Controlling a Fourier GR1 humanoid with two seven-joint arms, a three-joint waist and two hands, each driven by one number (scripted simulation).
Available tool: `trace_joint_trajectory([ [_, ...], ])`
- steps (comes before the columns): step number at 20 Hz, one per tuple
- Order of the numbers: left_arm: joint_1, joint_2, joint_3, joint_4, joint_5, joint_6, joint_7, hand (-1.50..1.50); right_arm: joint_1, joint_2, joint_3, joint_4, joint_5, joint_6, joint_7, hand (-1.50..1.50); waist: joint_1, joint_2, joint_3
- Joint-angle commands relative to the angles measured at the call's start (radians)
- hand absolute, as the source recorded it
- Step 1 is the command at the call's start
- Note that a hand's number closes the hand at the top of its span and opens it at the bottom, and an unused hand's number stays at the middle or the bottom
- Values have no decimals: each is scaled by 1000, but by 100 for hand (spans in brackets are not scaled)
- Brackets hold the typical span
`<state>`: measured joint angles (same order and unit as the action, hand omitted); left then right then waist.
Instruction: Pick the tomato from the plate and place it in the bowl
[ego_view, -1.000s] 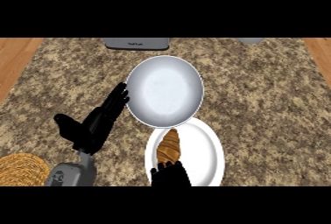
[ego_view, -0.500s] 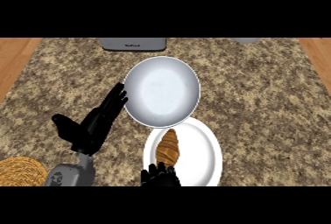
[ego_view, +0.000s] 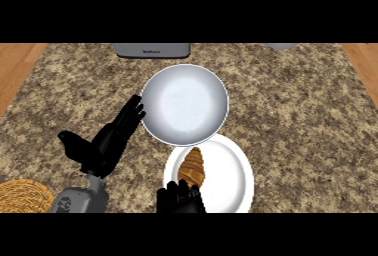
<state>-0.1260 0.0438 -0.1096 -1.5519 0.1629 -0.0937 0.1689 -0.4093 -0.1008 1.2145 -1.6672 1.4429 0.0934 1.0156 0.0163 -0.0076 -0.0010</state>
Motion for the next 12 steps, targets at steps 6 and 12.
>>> trace_joint_trajectory([
  [6,19,-14,-18,2,-17,10,-9,0,-41,96,-159,-199,-121,-2,43,150,12,10,0],
  [12,-12,-15,-15,-13,3,-6,-4,0,-48,96,-244,-166,-132,-101,7,150,25,21,1],
])
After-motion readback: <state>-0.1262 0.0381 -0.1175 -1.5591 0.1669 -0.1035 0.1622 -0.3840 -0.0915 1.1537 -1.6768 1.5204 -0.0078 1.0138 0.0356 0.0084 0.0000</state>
